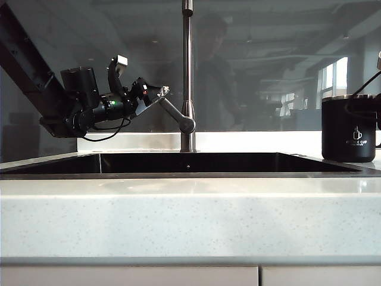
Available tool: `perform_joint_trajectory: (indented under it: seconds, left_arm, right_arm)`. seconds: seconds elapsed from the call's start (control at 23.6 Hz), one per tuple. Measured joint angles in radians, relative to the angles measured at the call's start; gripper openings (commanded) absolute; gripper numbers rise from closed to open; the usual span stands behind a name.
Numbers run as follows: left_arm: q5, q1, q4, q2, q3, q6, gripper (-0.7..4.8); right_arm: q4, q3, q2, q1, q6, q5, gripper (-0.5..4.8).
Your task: Pick up the mug next to the sink, go to the faucet to get some water, pour the water into the sink, and finally put the mug back to its place.
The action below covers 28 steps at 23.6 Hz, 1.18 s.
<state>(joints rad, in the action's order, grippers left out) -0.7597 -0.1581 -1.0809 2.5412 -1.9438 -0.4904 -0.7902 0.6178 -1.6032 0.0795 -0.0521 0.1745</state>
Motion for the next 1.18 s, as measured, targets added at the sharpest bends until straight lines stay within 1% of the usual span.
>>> perform_joint_trajectory:
  seconds: [0.04,0.13,0.47,0.8,1.01,1.1,1.18]
  left_arm:
    - [0.000,0.000,0.000,0.000,0.000,0.000,3.71]
    - [0.000,-0.001,0.000,0.000,0.000,0.000,3.71]
    - [0.000,-0.003,0.031,0.000,0.000,0.000,3.71]
    - [-0.003,-0.003,0.031,0.000,0.000,-0.005,3.71]
    - [-0.043,-0.003,0.031,0.000,0.000,-0.119,3.71]
    - [-0.045,-0.003,0.031,0.000,0.000,-0.190,3.71]
    - [-0.053,-0.003,0.031,0.000,0.000,-0.283,3.71]
  right_arm:
    - [0.003,0.000,0.000,0.000,0.000,0.000,0.80]
    - [0.006,0.000,0.001,0.000,0.000,0.000,1.27]
    - [0.035,0.000,0.016,0.000,0.000,0.004,1.30]
    - [0.143,0.000,0.107,-0.004,0.000,0.006,1.30]
    - [0.227,0.000,0.154,-0.004,0.000,0.006,1.30]
    - [0.268,0.000,0.183,-0.004,0.000,0.006,1.30]
    - [0.303,0.000,0.214,-0.004,0.000,0.006,1.30]
